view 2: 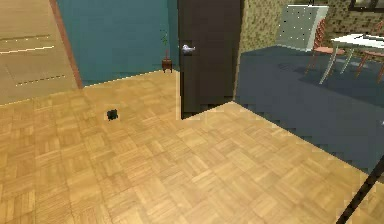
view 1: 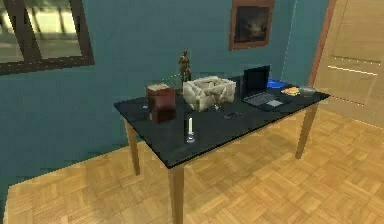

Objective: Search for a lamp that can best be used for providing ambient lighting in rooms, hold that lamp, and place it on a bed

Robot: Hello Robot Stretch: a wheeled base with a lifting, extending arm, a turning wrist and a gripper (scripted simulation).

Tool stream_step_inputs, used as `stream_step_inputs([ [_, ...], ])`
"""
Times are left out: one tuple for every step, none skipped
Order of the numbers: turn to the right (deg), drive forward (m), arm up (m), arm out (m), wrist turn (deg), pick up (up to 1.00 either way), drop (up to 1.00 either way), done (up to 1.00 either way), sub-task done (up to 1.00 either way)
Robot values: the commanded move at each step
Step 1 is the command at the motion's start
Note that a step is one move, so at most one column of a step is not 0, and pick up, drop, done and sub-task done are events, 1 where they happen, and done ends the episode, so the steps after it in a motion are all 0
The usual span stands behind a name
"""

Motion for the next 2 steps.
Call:
stream_step_inputs([
  [27.0,0.0,0.0,0.0,0.0,0.0,0.0,0.0,0.0],
  [0.0,0.85,0.0,0.0,0.0,0.0,0.0,0.0,0.0],
])
